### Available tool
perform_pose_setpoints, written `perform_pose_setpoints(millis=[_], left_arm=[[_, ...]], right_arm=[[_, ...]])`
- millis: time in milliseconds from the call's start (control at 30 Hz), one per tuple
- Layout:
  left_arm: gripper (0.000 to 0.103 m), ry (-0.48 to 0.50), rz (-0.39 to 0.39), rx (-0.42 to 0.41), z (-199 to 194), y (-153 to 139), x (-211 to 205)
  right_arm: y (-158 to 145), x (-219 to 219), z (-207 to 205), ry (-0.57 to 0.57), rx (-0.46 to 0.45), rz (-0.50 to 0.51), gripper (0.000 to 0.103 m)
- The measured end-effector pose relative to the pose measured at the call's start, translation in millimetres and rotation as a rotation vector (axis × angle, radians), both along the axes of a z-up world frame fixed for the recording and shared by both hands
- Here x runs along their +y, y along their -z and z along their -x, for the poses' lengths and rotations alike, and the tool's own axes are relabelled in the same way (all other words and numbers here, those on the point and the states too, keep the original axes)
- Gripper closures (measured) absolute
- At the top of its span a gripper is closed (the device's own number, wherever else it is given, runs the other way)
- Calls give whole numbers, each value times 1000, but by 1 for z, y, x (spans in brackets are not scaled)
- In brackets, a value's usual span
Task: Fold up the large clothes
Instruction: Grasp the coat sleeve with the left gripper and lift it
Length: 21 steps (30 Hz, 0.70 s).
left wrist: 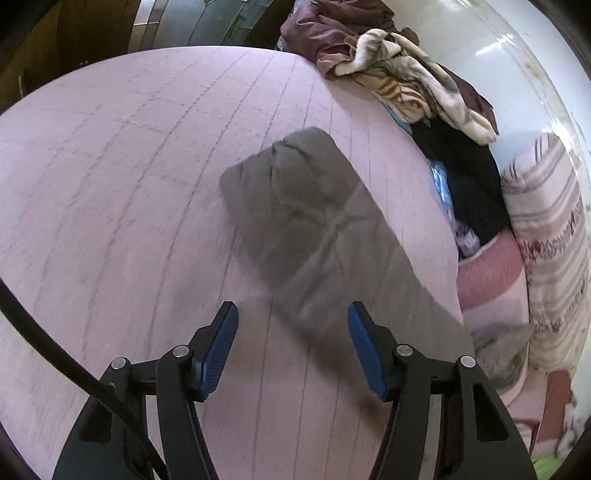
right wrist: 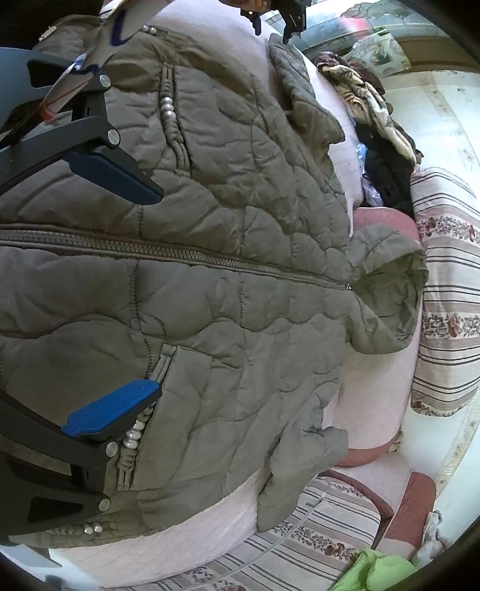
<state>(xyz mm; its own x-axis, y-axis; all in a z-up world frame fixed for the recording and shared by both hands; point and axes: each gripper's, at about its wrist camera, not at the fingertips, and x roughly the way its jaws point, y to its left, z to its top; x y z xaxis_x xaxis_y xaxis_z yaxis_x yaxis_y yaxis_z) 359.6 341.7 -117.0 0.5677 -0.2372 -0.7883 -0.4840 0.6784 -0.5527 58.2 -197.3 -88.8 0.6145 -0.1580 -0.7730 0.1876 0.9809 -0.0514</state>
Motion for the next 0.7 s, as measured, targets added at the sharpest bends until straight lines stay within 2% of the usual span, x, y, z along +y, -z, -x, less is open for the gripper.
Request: perform_pose_setpoints(millis=[67, 167, 233, 267, 300, 333, 367, 400, 533, 700], left_arm=[[42, -19, -8, -16, -15, 2, 3], [33, -26, -25, -27, -32, 3, 6], [32, -22, -62, -18, -43, 2, 2], [35, -17, -87, -5, -46, 1, -1], [52, -17, -128, 15, -48, 0, -4], [64, -10, -180, 51, -50, -2, -10], [82, 6, -189, 68, -51, -3, -12], [88, 18, -181, 80, -50, -7, -15], [92, 72, -219, 12, -37, -50, -44], [93, 270, -271, -164, -8, -133, -134]], right_arm=[[3, 0, -4, 0, 7, 9, 5], [6, 0, -7, -2, 12, 27, 5], [8, 1, -9, -5, 16, 37, 5], [9, 1, -11, -4, 19, 41, 5], [11, 1, -12, -2, 22, 42, 5], [12, 0, -13, 1, 25, 41, 5], [13, -1, -14, 4, 26, 38, 5], [14, -2, -14, 7, 25, 34, 6], [11, -4, -10, 3, 3, 16, 11], [-8, -13, 6, 13, -68, -5, 11]])
